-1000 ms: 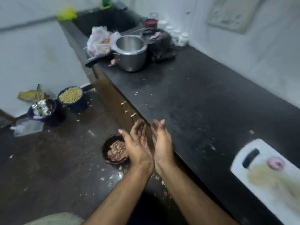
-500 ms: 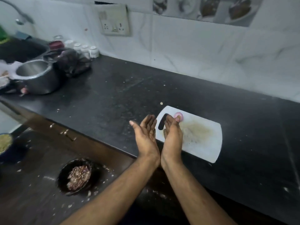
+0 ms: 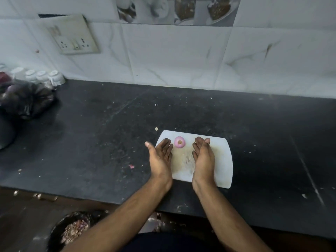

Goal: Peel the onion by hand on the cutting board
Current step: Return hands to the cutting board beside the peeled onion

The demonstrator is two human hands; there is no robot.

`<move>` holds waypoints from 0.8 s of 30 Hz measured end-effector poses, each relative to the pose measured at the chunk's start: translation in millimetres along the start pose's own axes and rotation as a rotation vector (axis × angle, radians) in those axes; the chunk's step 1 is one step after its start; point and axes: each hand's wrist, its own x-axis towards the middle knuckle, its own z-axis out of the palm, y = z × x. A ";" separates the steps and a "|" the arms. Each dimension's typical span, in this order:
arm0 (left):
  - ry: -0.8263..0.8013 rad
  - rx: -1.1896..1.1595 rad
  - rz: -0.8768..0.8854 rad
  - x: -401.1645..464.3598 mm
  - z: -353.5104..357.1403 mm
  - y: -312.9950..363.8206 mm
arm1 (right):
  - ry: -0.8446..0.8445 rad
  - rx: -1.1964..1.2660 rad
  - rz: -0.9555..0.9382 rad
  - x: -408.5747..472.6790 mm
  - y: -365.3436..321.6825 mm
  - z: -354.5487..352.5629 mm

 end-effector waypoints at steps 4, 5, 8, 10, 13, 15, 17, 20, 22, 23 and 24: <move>-0.078 0.114 -0.099 36.5 -3.8 5.0 | -0.031 -0.374 -0.040 31.4 18.2 9.6; -0.095 0.139 -0.123 43.3 -5.6 3.6 | -0.051 -0.474 -0.042 37.1 21.9 11.3; -0.154 0.152 -0.181 56.6 -7.2 -3.5 | -0.106 -0.662 -0.131 47.7 30.3 13.3; -0.201 0.131 -0.212 62.4 -5.0 -7.5 | -0.160 -0.747 -0.229 53.9 35.9 10.6; -0.242 0.105 -0.235 63.1 2.5 -9.1 | -0.172 -0.737 -0.316 58.1 36.7 1.0; -0.267 0.092 -0.223 59.3 8.6 -13.2 | -0.113 -0.695 -0.367 59.4 31.4 -11.6; -0.303 0.113 -0.200 54.9 14.5 -19.4 | -0.073 -0.718 -0.398 58.7 26.8 -27.2; -0.358 0.193 -0.203 49.5 29.5 -29.2 | -0.044 -0.812 -0.397 52.7 26.0 -52.3; -0.386 0.254 -0.222 46.4 42.5 -31.9 | -0.083 -0.856 -0.343 51.1 27.1 -63.8; -0.389 0.275 -0.230 44.8 49.8 -34.6 | -0.119 -0.875 -0.307 52.0 26.3 -70.7; -0.383 0.287 -0.227 45.6 53.6 -36.7 | -0.161 -0.906 -0.282 52.7 24.6 -73.7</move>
